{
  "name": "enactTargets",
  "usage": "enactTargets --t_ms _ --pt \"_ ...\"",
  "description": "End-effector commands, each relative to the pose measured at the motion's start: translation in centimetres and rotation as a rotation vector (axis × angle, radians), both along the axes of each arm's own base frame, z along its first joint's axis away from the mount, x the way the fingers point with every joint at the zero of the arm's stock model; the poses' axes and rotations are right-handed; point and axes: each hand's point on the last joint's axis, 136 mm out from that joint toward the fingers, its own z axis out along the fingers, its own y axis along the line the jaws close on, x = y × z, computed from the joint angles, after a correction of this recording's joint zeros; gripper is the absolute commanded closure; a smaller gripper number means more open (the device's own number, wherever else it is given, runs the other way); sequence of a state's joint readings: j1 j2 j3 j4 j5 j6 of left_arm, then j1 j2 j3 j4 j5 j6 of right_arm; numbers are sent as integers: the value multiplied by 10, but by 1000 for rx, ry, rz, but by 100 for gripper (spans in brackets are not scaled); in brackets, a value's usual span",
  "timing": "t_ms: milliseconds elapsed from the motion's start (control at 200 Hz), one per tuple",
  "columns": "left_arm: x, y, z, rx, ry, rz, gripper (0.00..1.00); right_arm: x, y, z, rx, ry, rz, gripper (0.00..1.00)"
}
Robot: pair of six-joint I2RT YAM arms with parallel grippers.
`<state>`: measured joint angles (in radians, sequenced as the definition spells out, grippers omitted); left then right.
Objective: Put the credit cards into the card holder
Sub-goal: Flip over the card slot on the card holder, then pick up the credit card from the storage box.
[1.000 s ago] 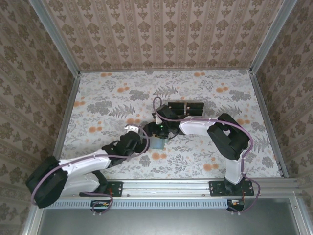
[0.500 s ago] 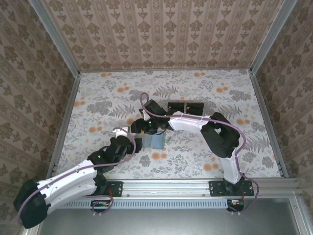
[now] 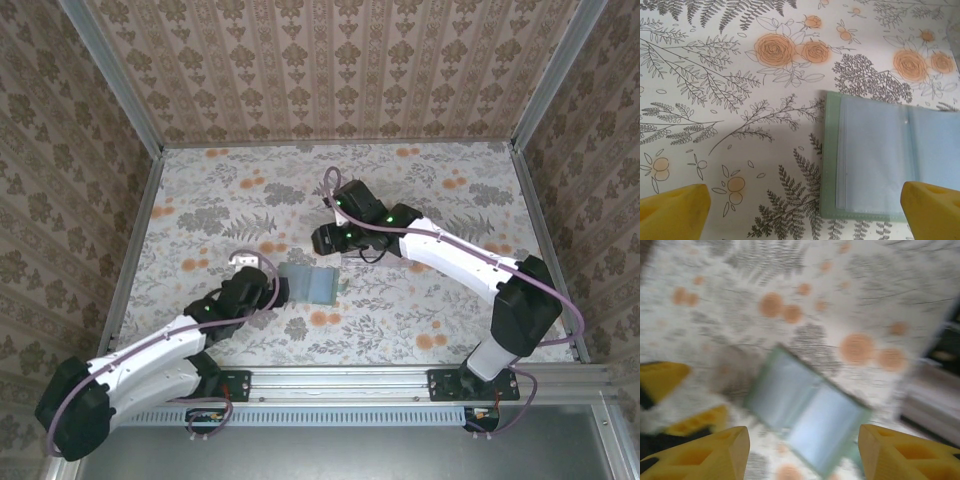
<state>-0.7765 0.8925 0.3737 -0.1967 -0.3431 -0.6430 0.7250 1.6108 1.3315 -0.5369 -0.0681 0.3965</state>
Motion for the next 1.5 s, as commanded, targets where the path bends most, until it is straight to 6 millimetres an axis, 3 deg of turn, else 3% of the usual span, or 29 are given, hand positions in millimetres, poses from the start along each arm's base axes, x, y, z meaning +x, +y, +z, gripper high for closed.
enactTargets --t_ms 0,255,465,1025,1210,1490 --pt "8 -7 14 -29 15 -20 0 1 -60 -19 -406 -84 65 41" --pt "17 -1 19 -32 37 -15 0 4 -85 -46 -676 -119 245 47" --pt "16 2 18 -37 51 -11 0 5 -82 -69 -742 -103 359 51" --pt "19 2 13 -46 66 -6 0 10 -81 -111 -835 -37 454 60" --pt "19 2 10 -49 73 -3 0 13 -82 -119 -865 -35 471 64" --pt "20 0 8 -58 78 -4 0 19 -80 -119 -906 -52 498 78"
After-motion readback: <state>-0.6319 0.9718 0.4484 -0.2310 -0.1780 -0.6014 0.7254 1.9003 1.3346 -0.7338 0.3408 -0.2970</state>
